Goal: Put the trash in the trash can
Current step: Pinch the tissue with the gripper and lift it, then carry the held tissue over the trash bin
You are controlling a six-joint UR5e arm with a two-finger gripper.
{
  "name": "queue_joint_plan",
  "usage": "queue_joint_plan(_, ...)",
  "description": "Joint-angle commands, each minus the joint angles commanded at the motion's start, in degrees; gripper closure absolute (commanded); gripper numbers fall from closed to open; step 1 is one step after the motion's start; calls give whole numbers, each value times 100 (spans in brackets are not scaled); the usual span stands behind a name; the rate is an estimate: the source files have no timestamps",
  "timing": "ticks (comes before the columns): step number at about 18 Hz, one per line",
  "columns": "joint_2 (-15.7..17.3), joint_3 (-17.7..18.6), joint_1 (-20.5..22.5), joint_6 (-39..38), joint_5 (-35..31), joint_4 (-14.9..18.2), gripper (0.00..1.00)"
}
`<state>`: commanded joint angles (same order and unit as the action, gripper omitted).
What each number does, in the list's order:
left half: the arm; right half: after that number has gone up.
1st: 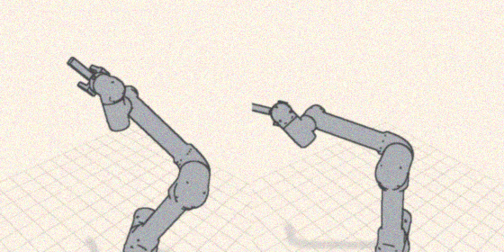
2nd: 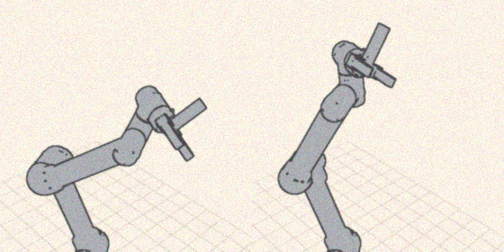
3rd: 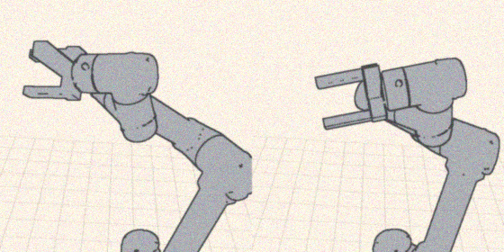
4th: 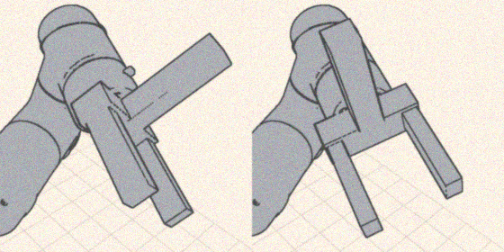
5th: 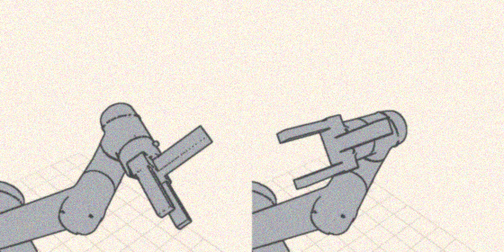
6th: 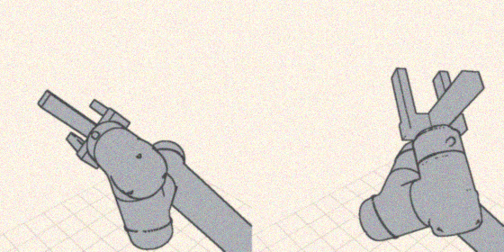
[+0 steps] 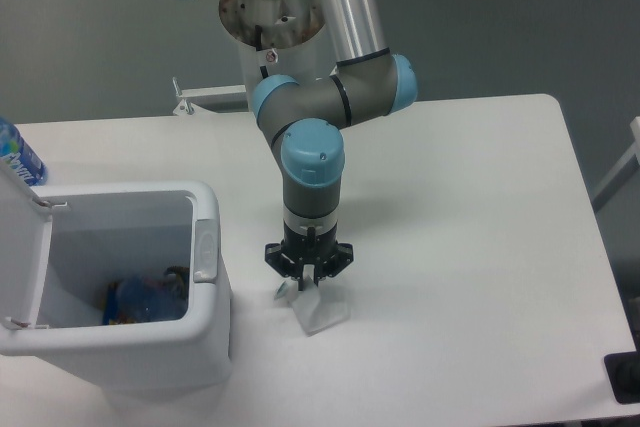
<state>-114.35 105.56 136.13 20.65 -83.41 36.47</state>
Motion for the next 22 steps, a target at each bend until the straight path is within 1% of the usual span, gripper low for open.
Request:
queue_joint_plan(5,149,-404,308,210,88,-9,100)
queue_joint_plan(6,167,-544,430,255,201,-9,100)
queue_joint_plan(9,167,-1150,773,238,850,-9,100)
queue_joint_plan(11,176,-1493,844,150,1072,-18,100)
queue_joint_plan(13,219,-1748,949,-138,1160,-26,100)
queue_joint_plan(15,237,-2029,1081,-560,1492,-35,100)
queue_joint_plan(17,246,-2250,1152,-895,1643,-35,100)
queue_joint_plan(19,263,-2373,1126,-1141,1644,-44,100)
queue_joint_plan(22,456,-2453,1003,-1686,1652,-35,100)
